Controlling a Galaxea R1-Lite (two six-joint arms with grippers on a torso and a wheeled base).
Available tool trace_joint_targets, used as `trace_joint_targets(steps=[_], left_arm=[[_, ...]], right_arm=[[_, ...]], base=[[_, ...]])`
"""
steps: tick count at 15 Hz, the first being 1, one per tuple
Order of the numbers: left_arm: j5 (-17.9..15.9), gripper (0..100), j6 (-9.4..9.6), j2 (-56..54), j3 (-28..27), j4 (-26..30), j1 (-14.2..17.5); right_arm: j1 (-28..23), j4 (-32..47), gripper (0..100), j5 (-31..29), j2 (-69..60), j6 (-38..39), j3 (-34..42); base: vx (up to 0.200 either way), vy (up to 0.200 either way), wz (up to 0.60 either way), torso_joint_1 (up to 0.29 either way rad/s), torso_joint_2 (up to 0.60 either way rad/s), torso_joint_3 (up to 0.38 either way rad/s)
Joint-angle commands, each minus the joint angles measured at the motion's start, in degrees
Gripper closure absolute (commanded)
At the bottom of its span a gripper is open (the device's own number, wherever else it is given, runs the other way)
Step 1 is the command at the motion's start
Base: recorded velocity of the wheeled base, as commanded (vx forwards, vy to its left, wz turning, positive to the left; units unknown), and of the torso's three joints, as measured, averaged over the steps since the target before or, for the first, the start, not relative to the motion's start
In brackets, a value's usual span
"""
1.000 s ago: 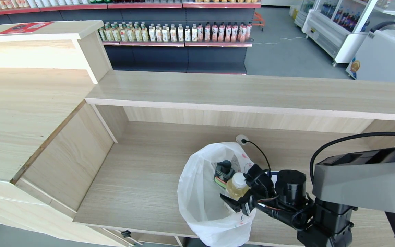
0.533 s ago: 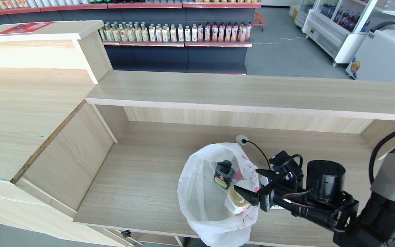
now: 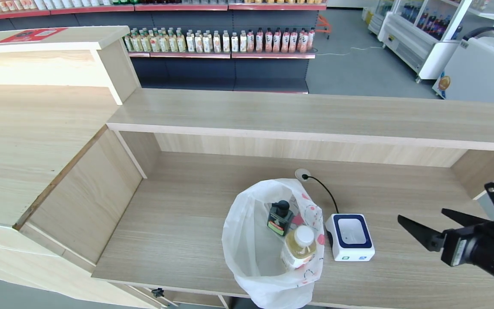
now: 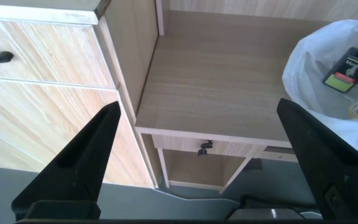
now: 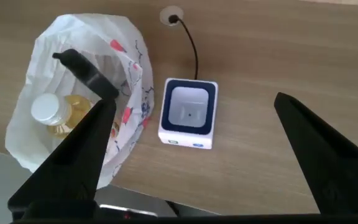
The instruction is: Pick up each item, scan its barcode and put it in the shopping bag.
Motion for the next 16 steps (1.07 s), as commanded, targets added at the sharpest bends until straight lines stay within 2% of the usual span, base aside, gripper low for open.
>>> trace_joint_targets(steps=[1,4,7,16], left_arm=[[0.0,0,-0.02,0.0,0.0,0.0,0.0],[0.0,0,-0.02,0.0,0.0,0.0,0.0],[0.0,0,-0.02,0.0,0.0,0.0,0.0],[0.0,0,-0.02,0.0,0.0,0.0,0.0]], right_arm=[[-8.5,18.4,0,-5.3,-33.5,0.0,9.3],[-8.7,41.7,0,-5.8,-55.9,-1.2,9.3],[-9.6,51.5,0,-4.5,-70.4,-1.3,9.3],[-8.4,51.7,0,-4.4,-72.7,-0.9,9.3]], base=[[0.000,0.000,0.00,0.000,0.00,0.000],[0.000,0.000,0.00,0.000,0.00,0.000],[0.000,0.000,0.00,0.000,0.00,0.000],[0.000,0.000,0.00,0.000,0.00,0.000]])
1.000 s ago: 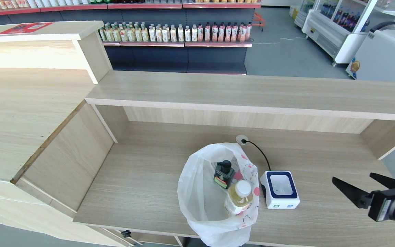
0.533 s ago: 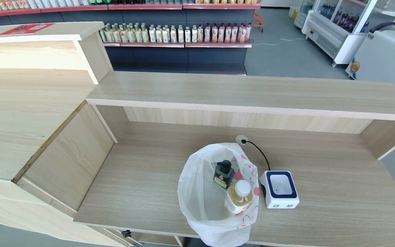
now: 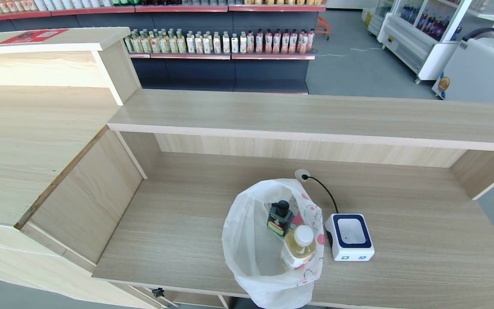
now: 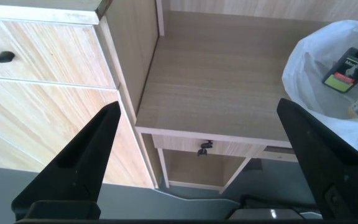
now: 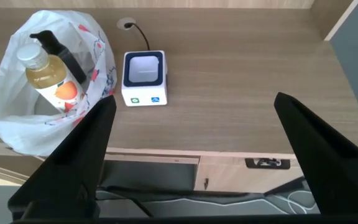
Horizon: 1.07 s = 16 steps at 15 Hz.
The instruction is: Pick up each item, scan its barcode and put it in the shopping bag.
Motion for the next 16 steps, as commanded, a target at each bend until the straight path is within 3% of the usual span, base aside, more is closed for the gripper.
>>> trace_joint_targets(steps=[1,8,14,16], left_arm=[[0.0,0,-0.04,0.0,0.0,0.0,0.0],[0.0,0,-0.04,0.0,0.0,0.0,0.0],[0.0,0,0.22,0.0,0.0,0.0,0.0],[0.0,0,-0.04,0.0,0.0,0.0,0.0]], right_arm=[[0.0,0.0,0,0.0,-0.3,0.2,0.0],[0.0,0.0,0,0.0,-0.3,0.3,0.0],[0.0,0.0,0,0.0,-0.3,0.3,0.0],[0.0,0.0,0,0.0,-0.3,0.3,0.0]], base=[[0.000,0.000,0.00,0.000,0.00,0.000],[0.000,0.000,0.00,0.000,0.00,0.000],[0.000,-0.200,0.00,0.001,0.00,0.005],[0.000,0.000,0.00,0.000,0.00,0.000]])
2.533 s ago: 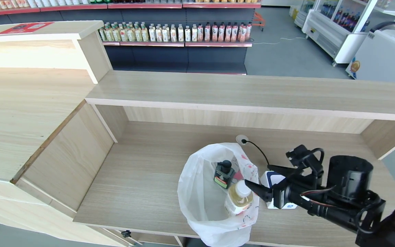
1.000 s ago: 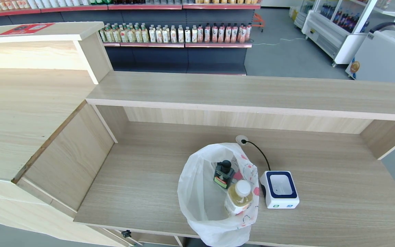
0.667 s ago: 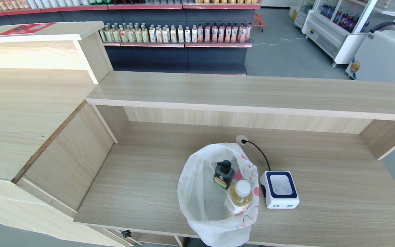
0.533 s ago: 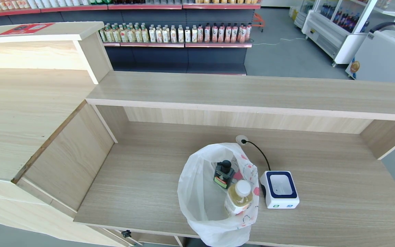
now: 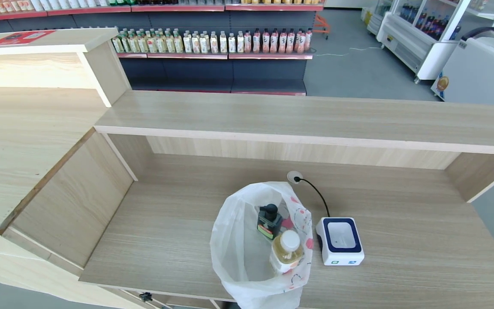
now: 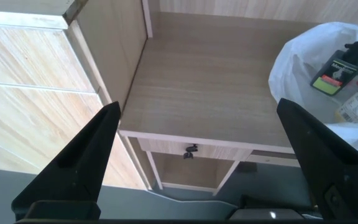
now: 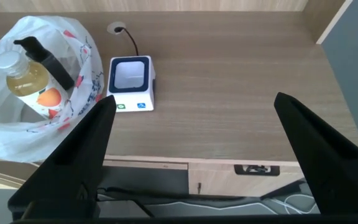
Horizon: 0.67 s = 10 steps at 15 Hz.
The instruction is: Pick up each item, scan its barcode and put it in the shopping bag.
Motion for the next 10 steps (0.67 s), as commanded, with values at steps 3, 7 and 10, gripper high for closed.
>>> trace_joint_targets(steps=[3,7,10], left_arm=[[0.0,0,-0.10,0.0,0.0,0.0,0.0],[0.0,0,-0.01,0.0,0.0,0.0,0.0],[0.0,0,-0.10,0.0,0.0,0.0,0.0]], right_arm=[[0.0,0.0,0,0.0,0.2,-0.1,0.0],[0.0,0.0,0,0.0,0.2,-0.1,0.0],[0.0,0.0,0,0.0,0.2,-0.1,0.0]], base=[[-0.067,0.000,0.00,0.001,0.00,0.001],[-0.200,0.000,0.00,0.005,0.00,0.000],[-0.200,0.000,0.00,0.004,0.01,-0.004]])
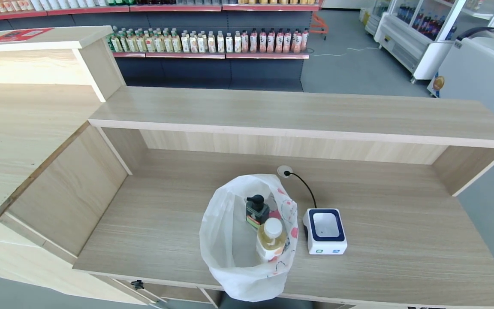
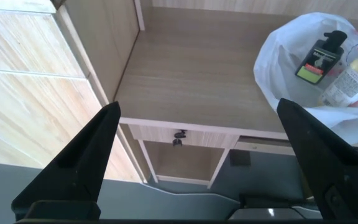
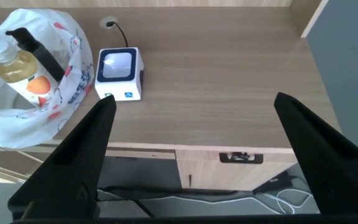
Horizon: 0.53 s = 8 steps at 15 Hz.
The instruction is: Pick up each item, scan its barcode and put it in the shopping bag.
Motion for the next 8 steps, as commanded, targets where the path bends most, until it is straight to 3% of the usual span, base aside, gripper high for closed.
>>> trace_joint_targets(steps=[1,6,8], left_arm=[[0.0,0,-0.07,0.0,0.0,0.0,0.0],[-0.1,0,0.37,0.0,0.0,0.0,0.0],[-0.1,0,0.37,0.0,0.0,0.0,0.0]], right_arm=[[-0.1,0.0,0,0.0,0.2,0.0,0.0],[-0.1,0.0,0,0.0,0.2,0.0,0.0],[-0.1,0.0,0,0.0,0.2,0.0,0.0]], base=[[-0.200,0.000,0.00,-0.017,-0.01,0.007],[0.000,0.000,0.00,0.000,0.00,0.000],[0.000,-0.200,0.00,-0.005,-0.01,0.005]])
